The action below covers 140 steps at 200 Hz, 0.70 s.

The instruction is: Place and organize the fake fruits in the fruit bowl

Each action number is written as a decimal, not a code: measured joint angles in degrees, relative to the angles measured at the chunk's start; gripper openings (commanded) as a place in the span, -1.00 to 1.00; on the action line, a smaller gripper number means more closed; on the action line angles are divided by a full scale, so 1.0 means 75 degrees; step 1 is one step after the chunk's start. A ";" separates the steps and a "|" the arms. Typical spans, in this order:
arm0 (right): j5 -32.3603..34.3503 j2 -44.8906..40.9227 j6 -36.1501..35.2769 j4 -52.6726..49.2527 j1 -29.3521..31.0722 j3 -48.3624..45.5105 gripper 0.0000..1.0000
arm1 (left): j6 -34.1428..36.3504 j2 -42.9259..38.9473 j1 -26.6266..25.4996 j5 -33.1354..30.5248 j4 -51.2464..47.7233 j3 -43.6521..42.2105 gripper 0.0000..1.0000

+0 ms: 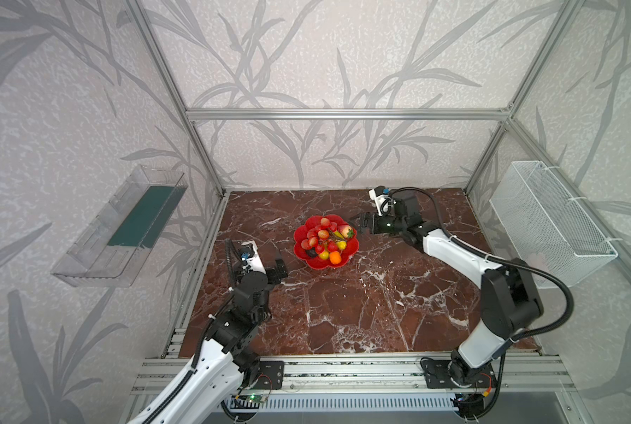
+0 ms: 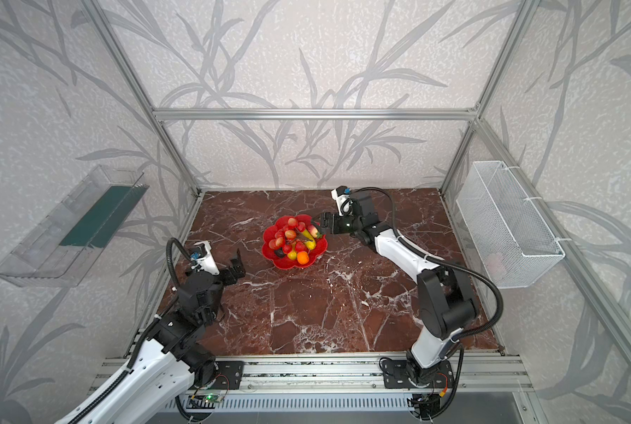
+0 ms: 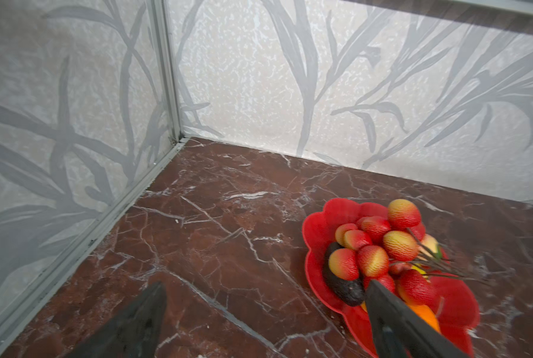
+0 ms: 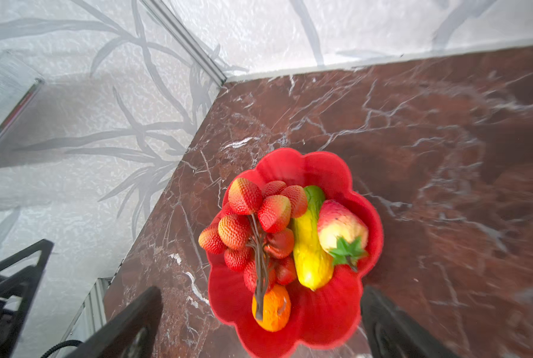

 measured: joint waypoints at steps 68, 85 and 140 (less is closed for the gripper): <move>0.3264 -0.3319 -0.2451 0.0743 -0.0717 -0.3748 0.98 | 0.0828 0.3045 0.2760 0.0064 0.2873 -0.0688 1.00; 0.3821 -0.3331 -0.2789 0.1364 -0.1029 -0.4570 0.98 | 0.0877 0.4162 0.2996 0.0356 0.3660 -0.0615 0.99; 0.4721 -0.2008 -0.3491 0.4208 -0.1478 -0.6228 0.98 | 0.1131 0.6863 0.3596 0.1475 0.6685 -0.0618 0.98</move>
